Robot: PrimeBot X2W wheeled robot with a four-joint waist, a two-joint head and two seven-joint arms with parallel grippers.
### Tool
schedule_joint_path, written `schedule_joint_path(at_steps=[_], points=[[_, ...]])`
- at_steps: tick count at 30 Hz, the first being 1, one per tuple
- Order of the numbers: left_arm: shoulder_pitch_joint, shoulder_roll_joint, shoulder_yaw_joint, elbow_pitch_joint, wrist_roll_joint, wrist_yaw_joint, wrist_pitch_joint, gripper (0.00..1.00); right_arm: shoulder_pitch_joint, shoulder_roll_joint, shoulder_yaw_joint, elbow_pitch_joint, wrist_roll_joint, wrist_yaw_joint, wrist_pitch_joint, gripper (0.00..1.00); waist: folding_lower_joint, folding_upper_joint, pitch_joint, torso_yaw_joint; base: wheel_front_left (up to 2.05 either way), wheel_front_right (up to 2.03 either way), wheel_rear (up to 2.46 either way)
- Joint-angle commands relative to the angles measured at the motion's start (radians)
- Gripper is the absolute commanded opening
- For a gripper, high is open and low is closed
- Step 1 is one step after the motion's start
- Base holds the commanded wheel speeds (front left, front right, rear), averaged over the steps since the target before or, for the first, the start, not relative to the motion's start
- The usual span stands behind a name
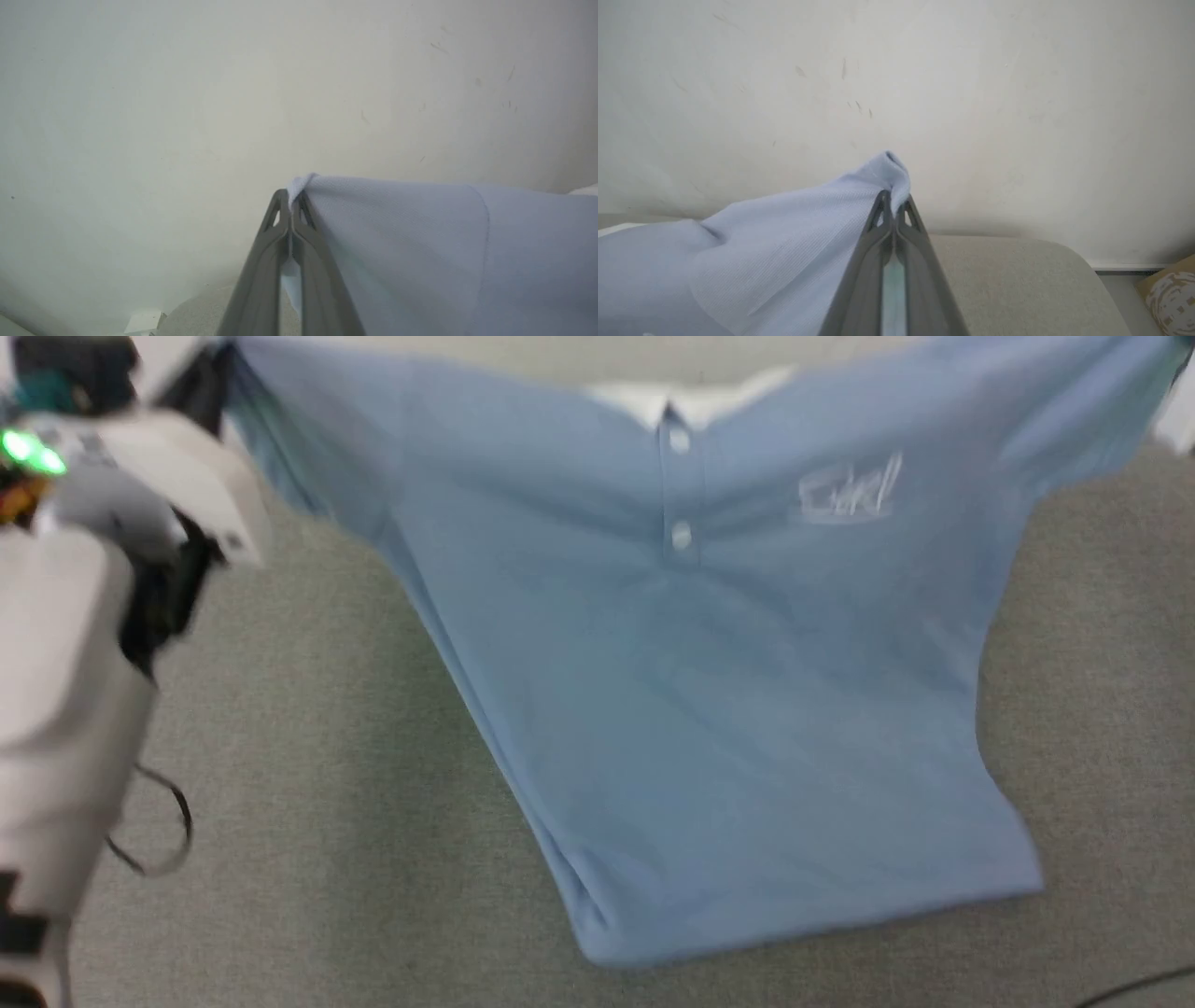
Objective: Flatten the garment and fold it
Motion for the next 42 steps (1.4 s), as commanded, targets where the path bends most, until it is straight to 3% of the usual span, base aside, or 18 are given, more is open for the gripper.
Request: schedule_joint_path(at_steps=[1, 6, 13, 22, 33, 37, 42], points=[[-0.038, 0.001, 0.004, 0.022, 0.009, -0.007, -0.004, 0.0, -0.029, 0.011, -0.01, 0.004, -0.01, -0.001, -0.018, 0.0, 0.0001, 0.0, 0.046, -0.021, 0.0, 0.0, 0.0], [-0.277, -0.016, 0.001, 0.185, 0.058, -0.042, -0.052, 0.0, -0.2, 0.033, -0.087, 0.031, -0.087, -0.001, -0.151, 0.0, 0.0001, 0.0, 0.149, -0.046, 0.0, 0.0, 0.0], [-0.577, -0.043, 0.018, 0.336, 0.107, -0.042, -0.157, 0.0, -0.445, 0.063, -0.176, 0.055, -0.193, -0.001, -0.367, 0.0, 0.0001, 0.0, 0.288, -0.074, 0.0, 0.0, 0.0], [-0.773, -0.07, 0.002, 0.447, 0.147, -0.051, -0.246, 0.0, -0.615, 0.104, -0.158, 0.129, -0.241, -0.001, -0.498, 0.0, 0.0001, 0.0, 0.379, -0.093, 0.0, 0.0, 0.0], [-0.649, -0.133, 0.011, 0.584, 0.082, -0.106, -0.307, 0.0, -0.48, 0.144, 0.013, 0.241, -0.134, -0.001, -0.558, 0.0, 0.0001, 0.0, 0.361, -0.089, 0.0, 0.0, 0.0], [-0.509, -0.166, 0.019, 0.6, 0.048, -0.136, -0.328, 0.0, -0.317, 0.129, 0.127, 0.205, -0.042, -0.001, -0.567, 0.0, 0.0001, 0.0, 0.296, -0.071, 0.0, 0.0, 0.0], [-0.25, -0.192, 0.039, 0.551, 0.012, -0.143, -0.34, 0.0, -0.029, 0.074, 0.242, 0.067, 0.113, -0.001, -0.56, 0.0, 0.0001, 0.0, 0.173, -0.056, 0.0, 0.0, 0.0]])
